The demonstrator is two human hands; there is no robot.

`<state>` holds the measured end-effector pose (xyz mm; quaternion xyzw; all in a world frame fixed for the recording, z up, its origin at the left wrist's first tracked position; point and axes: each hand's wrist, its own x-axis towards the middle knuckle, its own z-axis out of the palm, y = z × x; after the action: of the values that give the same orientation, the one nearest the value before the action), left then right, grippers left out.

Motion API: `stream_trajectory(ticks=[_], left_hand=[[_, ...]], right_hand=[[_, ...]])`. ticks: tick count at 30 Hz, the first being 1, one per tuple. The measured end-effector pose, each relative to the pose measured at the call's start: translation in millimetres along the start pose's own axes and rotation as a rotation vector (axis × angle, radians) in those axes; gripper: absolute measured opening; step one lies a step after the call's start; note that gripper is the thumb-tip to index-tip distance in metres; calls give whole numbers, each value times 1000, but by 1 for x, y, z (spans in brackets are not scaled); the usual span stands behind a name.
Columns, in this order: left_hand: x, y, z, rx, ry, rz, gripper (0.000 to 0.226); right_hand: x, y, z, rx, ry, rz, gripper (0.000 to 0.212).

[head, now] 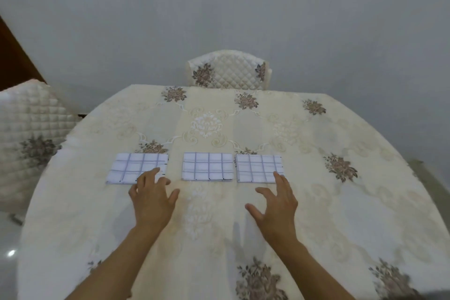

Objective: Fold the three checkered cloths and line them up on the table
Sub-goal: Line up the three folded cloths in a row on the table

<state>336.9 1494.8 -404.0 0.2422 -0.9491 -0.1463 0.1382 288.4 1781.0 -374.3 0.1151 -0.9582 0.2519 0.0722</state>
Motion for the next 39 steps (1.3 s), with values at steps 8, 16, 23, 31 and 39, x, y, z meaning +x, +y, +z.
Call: stream_trajectory(ticks=[8,16,23,31,39], left_hand=[[-91,-17,-129,63,136,-42,29],[-167,-67,-208,119,103,-90,31],[-182,-140,-257,61,111,0,34],[-187,-239,-306,-121,69,121,42],[-157,-288,-303,-203,30,175,44]], right_hand=[[-62,-50,-55,180,19,-67,41],[-133,-100,-82,206,11,-79,42],[-177,-209,-57,152,-1,-101,49],[-241,-319,-26,102,-54,-117,59],[-233,-347,-1,73,-105,-50,71]])
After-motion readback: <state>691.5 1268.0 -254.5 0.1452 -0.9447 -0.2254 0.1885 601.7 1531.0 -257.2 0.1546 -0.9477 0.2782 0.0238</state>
